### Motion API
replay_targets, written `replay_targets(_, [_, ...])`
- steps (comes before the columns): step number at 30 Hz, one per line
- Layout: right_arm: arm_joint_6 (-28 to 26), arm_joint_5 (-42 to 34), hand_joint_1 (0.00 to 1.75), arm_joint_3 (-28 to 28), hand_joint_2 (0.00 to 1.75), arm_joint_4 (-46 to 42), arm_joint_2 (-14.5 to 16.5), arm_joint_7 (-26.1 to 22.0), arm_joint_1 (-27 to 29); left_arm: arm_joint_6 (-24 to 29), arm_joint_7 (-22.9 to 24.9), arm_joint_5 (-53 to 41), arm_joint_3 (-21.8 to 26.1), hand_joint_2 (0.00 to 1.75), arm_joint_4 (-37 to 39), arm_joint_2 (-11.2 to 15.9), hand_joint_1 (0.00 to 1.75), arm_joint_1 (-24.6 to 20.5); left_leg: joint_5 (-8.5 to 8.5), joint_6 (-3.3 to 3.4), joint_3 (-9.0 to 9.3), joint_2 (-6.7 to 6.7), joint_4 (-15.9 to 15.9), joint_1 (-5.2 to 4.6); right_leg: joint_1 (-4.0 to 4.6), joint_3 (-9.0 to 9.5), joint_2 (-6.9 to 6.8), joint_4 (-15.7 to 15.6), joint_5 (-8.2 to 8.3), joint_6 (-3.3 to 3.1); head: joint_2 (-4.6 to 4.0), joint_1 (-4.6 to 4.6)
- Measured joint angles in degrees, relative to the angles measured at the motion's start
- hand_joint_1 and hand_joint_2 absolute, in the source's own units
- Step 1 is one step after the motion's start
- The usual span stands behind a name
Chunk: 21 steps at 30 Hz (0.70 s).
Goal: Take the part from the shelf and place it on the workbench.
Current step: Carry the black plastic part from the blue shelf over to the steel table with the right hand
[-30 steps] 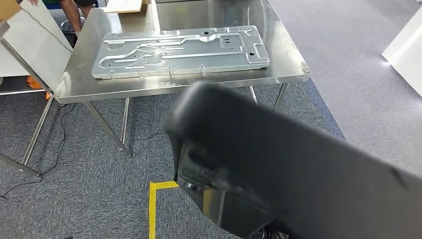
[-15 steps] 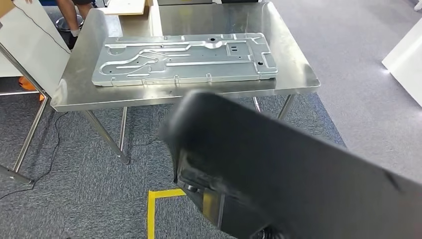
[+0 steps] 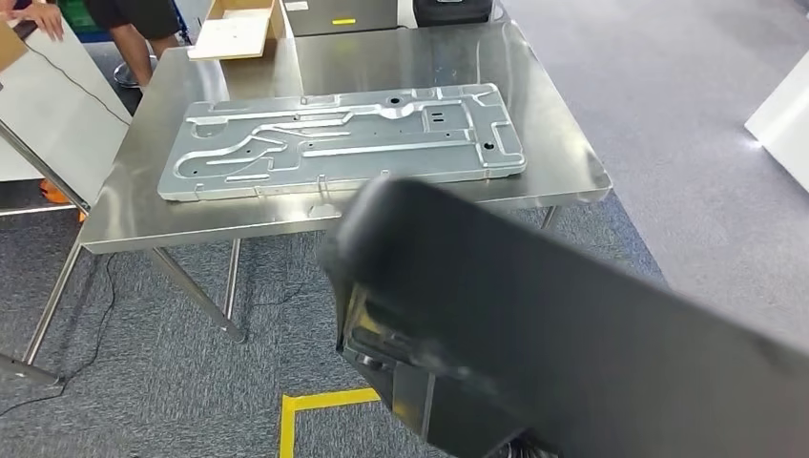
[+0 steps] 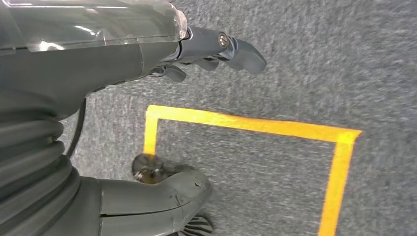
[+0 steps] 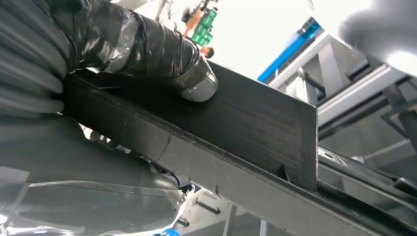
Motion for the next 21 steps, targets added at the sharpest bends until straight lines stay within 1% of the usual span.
replay_targets(2, [0.0,0.0,1.75,0.0,1.75,0.0,0.0,0.0,0.1,0.0,0.0,0.0,0.0,1.75,0.0,0.0,0.0,0.0,-2.86,-0.22,-4.65,0.01,6.2,-0.02,0.13,0.38,0.07,0.0,-0.62,-0.32,0.0,0.0])
replay_targets(3, [0.1,0.0,1.75,0.0,1.75,0.0,0.0,0.0,0.1,0.0,0.0,0.0,0.0,1.75,0.0,0.0,0.0,0.1,-3.24,-0.22,-6.39,0.01,7.7,-0.03,0.25,0.67,0.16,0.0,-0.97,-0.4,0.0,-0.01])
replay_targets(4, [0.1,0.0,1.75,0.0,1.75,0.0,0.0,0.0,0.1,0.0,0.0,0.0,0.0,1.75,0.0,0.0,0.0,0.2,-2.19,-0.08,-7.17,0.01,7.2,-0.08,0.38,1.09,0.24,0.0,-1.32,-0.44,0.0,0.0])
replay_targets(5, [0.2,0.0,1.75,0.0,1.75,0.0,0.0,0.0,0.1,0.0,0.0,0.0,0.0,1.75,0.0,0.0,0.0,0.3,0.15,0.21,-7.01,0.01,4.8,-0.17,0.55,1.63,0.3,0.0,-1.71,-0.44,0.0,0.0])
replay_targets(6, [0.2,0.0,1.75,0.0,1.75,0.0,0.0,0.0,0.1,0.0,0.0,0.0,0.0,1.75,0.0,0.1,0.0,0.3,3.18,0.7,-6.26,0.05,1.1,-0.35,0.67,2.16,0.31,0.0,-2.13,-0.42,0.0,0.0])
replay_targets(7, [0.3,0.0,1.75,0.0,1.75,0.0,0.0,0.0,0.1,0.0,0.0,0.1,0.0,1.75,0.0,0.2,0.0,0.4,5.29,1.26,-5.52,0.17,-2.2,-0.61,0.78,2.62,0.28,-0.1,-2.49,-0.33,0.0,0.01])
replay_targets(8, [0.3,0.0,1.75,0.0,1.75,0.0,0.0,0.0,0.1,0.0,0.0,0.1,0.0,1.75,0.0,0.3,0.0,0.4,6.3,1.72,-4.94,0.25,-4.7,-0.9,0.77,2.85,0.28,-0.1,-2.75,-0.15,0.0,0.01])
replay_targets(9, [0.3,0.0,1.75,0.0,1.75,0.0,0.0,0.0,0.1,0.0,0.0,0.2,0.0,1.75,0.0,0.4,0.0,0.5,6.71,2.19,-4.61,0.33,-6.1,-1.18,0.69,2.96,0.29,-0.3,-2.94,0.12,0.0,0.01])
replay_targets(10, [0.3,0.0,1.75,0.0,1.75,0.0,0.0,0.0,0.1,0.0,-0.1,0.2,0.0,1.75,0.0,0.5,0.0,0.6,6.43,2.51,-4.5,0.37,-6.5,-1.36,0.63,3.09,0.32,-0.2,-2.85,0.47,0.0,0.01])
replay_targets(12, [0.4,0.1,1.75,0.0,1.75,0.0,0.0,0.0,0.1,0.0,-0.2,0.2,0.0,1.75,0.0,0.6,0.0,0.8,7.11,3.06,-3.3,0.23,-7.8,-1.14,0.57,3.44,0.32,0.4,-2.71,1.11,0.0,0.0])
replay_targets(13, [0.4,0.1,1.75,0.0,1.75,-0.1,0.0,0.0,0.0,0.0,-0.2,0.2,0.0,1.75,0.0,0.6,0.0,0.7,7.2,3.25,-2.55,0.19,-8.3,-0.89,0.6,3.25,0.28,1.5,-2.84,1.38,0.0,0.0])
replay_targets(14, [0.4,0.1,1.75,0.0,1.75,-0.1,0.0,0.0,-0.1,0.0,-0.2,0.2,0.0,1.75,0.0,0.6,0.0,0.7,7.17,3.37,-1.75,0.15,-8.7,-0.61,0.55,2.4,0.25,3.3,-3.53,1.69,0.0,0.0])
replay_targets(15, [0.4,0.2,1.75,0.0,1.75,-0.1,0.0,0.0,-0.1,-0.1,-0.2,0.2,0.0,1.75,0.0,0.5,0.0,0.6,7.0,3.42,-1.19,0.17,-8.9,-0.46,0.38,0.8,0.21,5.9,-4.6,2.05,0.0,0.01])
replay_targets(17, [0.4,0.2,1.75,-0.1,1.75,-0.2,0.0,0.0,-0.1,-0.1,-0.2,0.2,0.0,1.75,0.0,0.4,0.0,0.7,6.32,3.38,-0.46,0.13,-9.0,-0.31,-0.11,-3.69,0.17,12.0,-7.07,2.86,0.0,0.01])
replay_targets(18, [0.4,0.3,1.75,0.0,1.75,-0.2,0.0,0.0,-0.1,-0.2,-0.3,0.2,0.0,1.75,0.0,0.3,0.0,0.8,5.85,3.24,-0.02,0.1,-9.0,-0.24,-0.38,-5.54,0.15,13.8,-7.51,3.19,0.0,0.01])
replay_targets(19, [0.3,0.4,1.75,0.0,1.75,-0.1,0.0,0.0,-0.1,-0.2,-0.3,0.2,0.0,1.75,0.0,0.2,0.0,0.8,5.34,3.06,0.55,0.06,-9.0,-0.14,-0.61,-6.58,0.12,14.0,-6.97,3.44,0.0,0.01])
replay_targets(20, [0.3,0.5,1.75,0.0,1.75,-0.1,0.0,0.0,-0.1,-0.2,-0.3,0.2,0.0,1.75,0.0,0.2,0.0,0.9,4.79,2.85,1.29,0.01,-9.0,0.0,-0.79,-6.63,0.08,12.3,-5.32,3.61,0.0,0.01])
replay_targets(21, [0.3,0.5,1.75,0.0,1.75,-0.1,0.0,0.0,-0.1,-0.2,-0.3,0.2,0.0,1.75,0.0,0.2,0.0,0.9,4.15,2.61,2.05,-0.03,-9.0,0.13,-0.94,-5.83,0.02,8.9,-2.6,3.72,0.0,0.01])
